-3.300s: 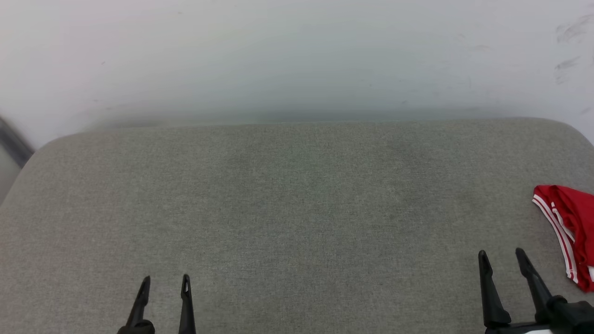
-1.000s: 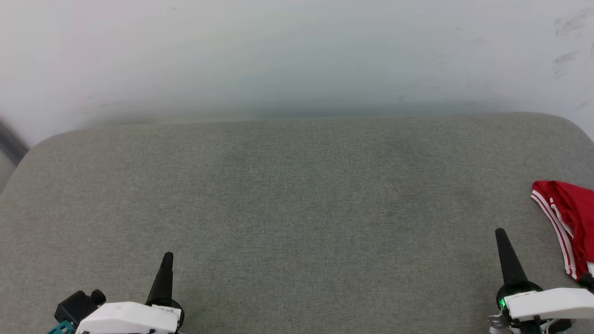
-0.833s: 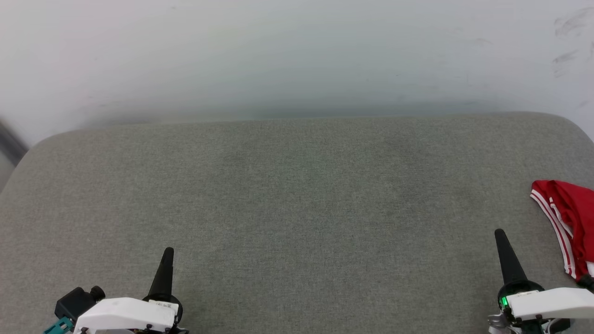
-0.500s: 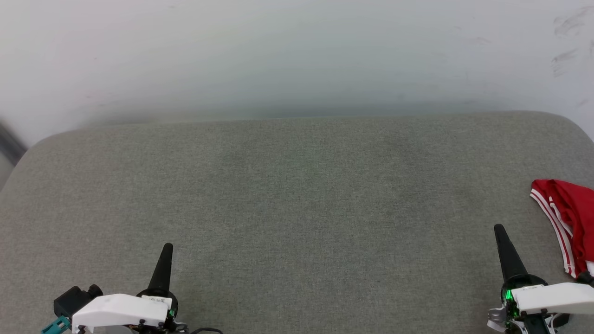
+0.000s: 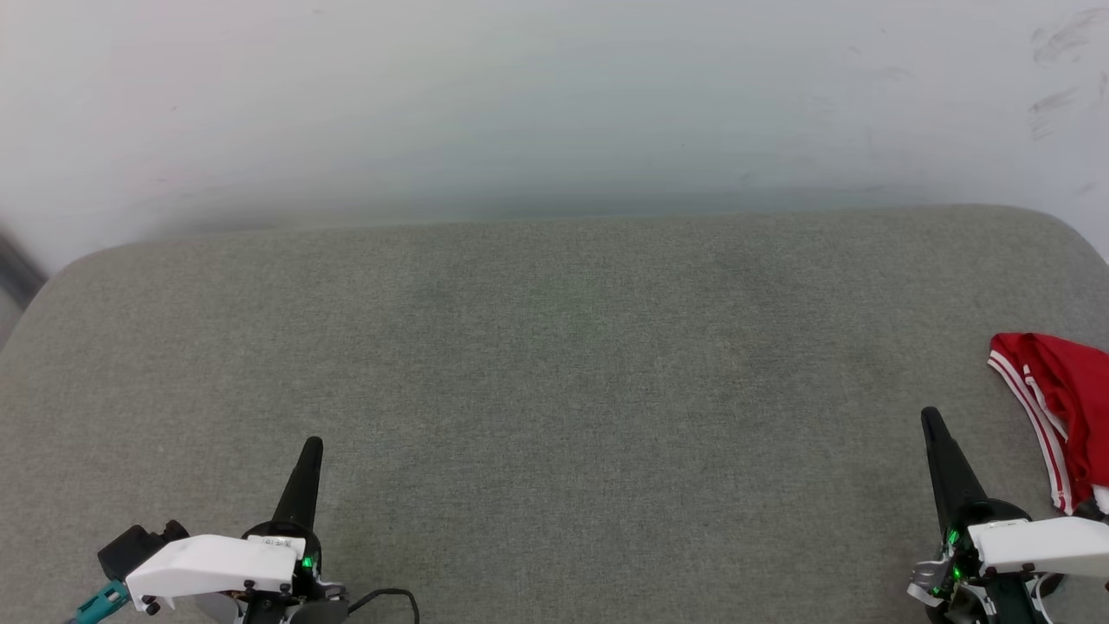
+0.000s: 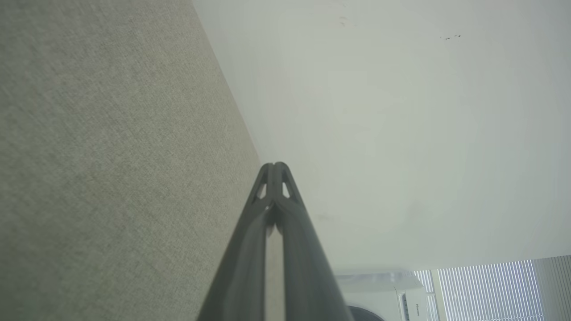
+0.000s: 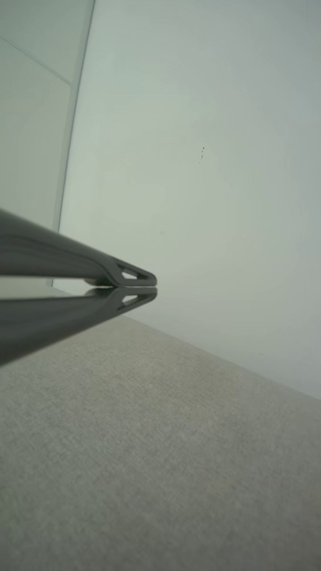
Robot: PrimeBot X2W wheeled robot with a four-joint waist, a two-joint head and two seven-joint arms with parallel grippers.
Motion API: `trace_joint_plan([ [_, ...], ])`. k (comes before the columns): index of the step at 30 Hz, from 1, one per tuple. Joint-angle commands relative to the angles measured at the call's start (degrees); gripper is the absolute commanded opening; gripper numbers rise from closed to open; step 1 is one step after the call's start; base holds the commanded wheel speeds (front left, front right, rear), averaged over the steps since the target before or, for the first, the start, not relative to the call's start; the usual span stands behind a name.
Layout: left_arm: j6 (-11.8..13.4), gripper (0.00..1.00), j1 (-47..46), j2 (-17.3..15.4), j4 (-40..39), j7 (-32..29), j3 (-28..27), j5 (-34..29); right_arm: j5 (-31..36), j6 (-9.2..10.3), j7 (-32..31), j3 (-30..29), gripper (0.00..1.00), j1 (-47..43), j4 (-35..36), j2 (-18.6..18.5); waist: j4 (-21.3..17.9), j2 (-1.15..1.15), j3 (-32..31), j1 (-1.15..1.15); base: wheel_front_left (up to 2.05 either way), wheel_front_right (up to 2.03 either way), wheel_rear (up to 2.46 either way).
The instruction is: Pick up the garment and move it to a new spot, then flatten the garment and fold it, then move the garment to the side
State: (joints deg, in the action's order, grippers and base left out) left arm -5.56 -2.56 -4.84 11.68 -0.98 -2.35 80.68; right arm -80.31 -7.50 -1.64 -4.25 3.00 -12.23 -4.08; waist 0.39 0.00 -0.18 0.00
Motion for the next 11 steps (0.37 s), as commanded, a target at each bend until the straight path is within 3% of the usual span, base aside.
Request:
trace_joint_plan([
  [1,-0.4,0.0,-0.88,-0.15,0.06,-0.29,-0.27,1.0,-0.96,0.01,-0.45,-0.09,0.0,1.24,0.01,-0.25,-0.01,0.0,0.01,0.0,0.0,0.0,0.0],
  [11,-1.07,0.0,-1.97,0.0,0.89,-1.51,-0.89,5.66,-5.61,0.01,-1.59,-0.33,0.0,2.16,-0.6,-0.13,-0.14,0.0,0.13,0.0,0.0,0.0,0.0],
])
